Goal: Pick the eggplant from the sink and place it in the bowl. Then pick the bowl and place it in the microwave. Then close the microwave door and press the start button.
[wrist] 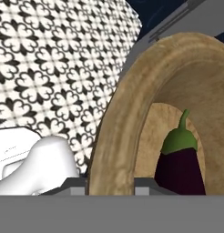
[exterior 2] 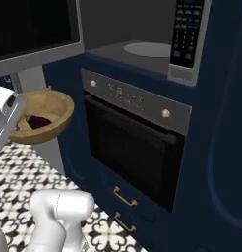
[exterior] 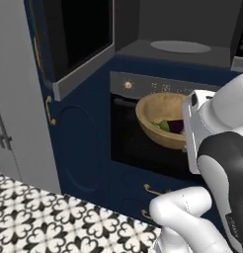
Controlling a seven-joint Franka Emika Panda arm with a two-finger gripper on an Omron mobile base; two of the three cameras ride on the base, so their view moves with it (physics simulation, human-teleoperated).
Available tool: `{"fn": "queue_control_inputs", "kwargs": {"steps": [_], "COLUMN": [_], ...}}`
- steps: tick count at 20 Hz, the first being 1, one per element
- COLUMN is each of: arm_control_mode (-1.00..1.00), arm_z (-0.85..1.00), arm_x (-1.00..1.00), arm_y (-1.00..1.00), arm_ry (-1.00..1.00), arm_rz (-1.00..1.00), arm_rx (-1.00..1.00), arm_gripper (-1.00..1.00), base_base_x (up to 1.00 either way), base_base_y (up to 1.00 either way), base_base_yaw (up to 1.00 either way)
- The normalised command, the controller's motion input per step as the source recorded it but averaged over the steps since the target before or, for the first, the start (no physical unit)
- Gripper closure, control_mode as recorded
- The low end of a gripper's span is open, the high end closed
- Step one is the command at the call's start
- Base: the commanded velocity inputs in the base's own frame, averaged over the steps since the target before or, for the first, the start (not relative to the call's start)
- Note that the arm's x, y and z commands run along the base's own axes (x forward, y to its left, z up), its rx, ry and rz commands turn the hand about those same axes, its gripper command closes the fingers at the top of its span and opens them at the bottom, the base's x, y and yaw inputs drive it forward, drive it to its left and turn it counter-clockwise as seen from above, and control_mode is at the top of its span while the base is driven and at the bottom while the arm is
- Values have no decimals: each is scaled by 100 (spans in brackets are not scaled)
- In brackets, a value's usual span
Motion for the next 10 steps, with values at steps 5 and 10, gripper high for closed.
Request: {"fn": "queue_control_inputs", "kwargs": {"steps": [5,10], "arm_control_mode": [100,100], "arm_z": [0,0], "arm_x": [0,0], "arm_y": [0,0], "arm_ry": [0,0], "arm_rz": [0,0], "arm_rx": [0,0], "arm_gripper": [100,100], "base_base_x": [23,33], "base_base_y": [-59,-49], "base_base_yaw": [37,36]}}
